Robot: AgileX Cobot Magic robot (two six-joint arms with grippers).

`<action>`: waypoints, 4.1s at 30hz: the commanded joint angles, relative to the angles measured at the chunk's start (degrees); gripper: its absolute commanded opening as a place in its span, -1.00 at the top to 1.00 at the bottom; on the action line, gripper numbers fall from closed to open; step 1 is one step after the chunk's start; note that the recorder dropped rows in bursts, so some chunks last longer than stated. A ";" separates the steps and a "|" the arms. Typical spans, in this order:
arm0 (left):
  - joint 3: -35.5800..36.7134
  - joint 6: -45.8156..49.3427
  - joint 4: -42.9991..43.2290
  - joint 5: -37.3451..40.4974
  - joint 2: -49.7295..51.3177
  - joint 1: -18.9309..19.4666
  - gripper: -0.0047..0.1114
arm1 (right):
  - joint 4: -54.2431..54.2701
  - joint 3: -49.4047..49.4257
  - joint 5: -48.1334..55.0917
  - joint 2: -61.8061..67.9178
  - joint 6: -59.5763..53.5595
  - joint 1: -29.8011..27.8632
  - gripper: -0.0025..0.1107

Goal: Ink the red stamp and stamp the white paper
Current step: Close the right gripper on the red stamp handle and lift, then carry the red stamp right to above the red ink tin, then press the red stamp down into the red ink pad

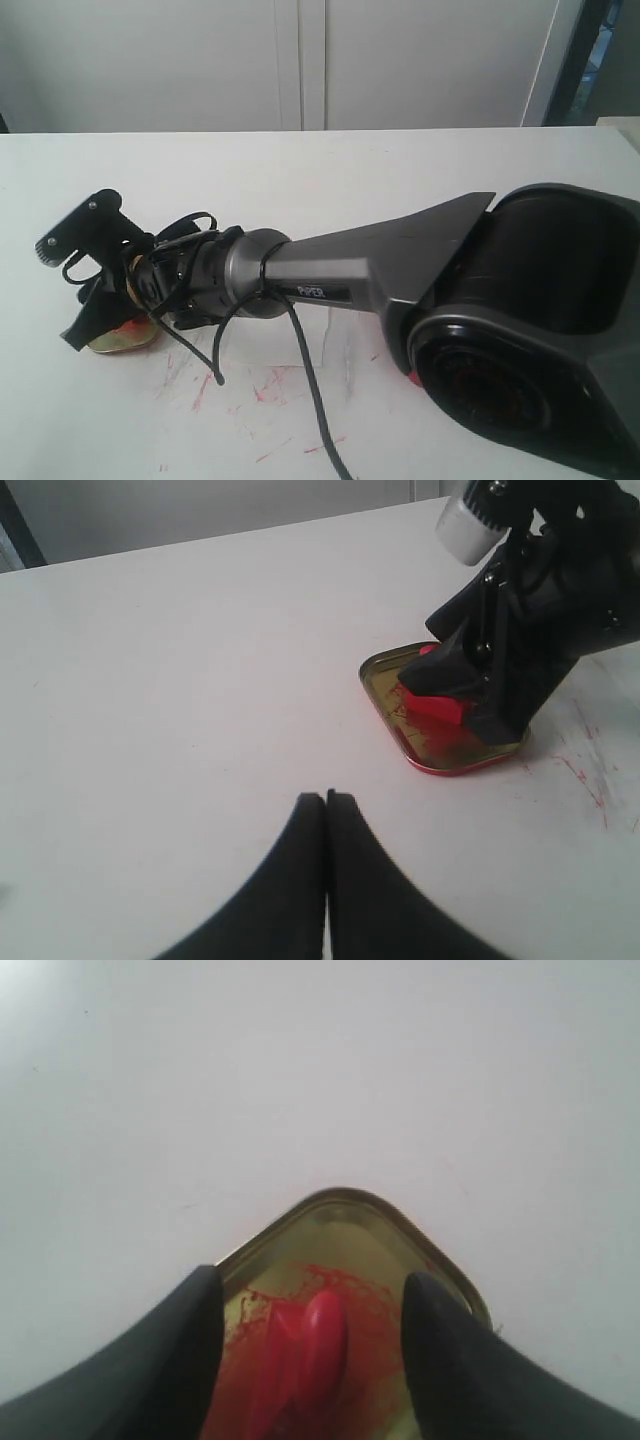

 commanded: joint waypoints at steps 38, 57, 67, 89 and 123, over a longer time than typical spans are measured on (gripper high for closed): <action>0.13 -0.20 -0.01 -0.06 -0.18 -0.44 0.92 | 7.17 -0.42 1.86 -7.56 1.74 0.05 0.96; 0.13 -0.20 -0.01 -0.06 -0.18 -0.44 0.92 | 20.64 23.40 21.27 -36.65 -19.39 0.16 0.96; 0.13 -0.20 -0.01 -0.06 -0.18 -0.44 0.92 | 20.49 42.56 19.83 -56.40 -19.39 -7.41 0.96; 0.13 -0.20 -0.01 -0.06 -0.18 -0.44 0.92 | 17.61 58.87 3.43 -60.92 -18.03 -21.60 0.96; 0.13 -0.20 -0.01 -0.06 -0.18 -0.44 0.92 | 43.27 66.22 -29.79 -43.45 -36.23 -38.36 0.96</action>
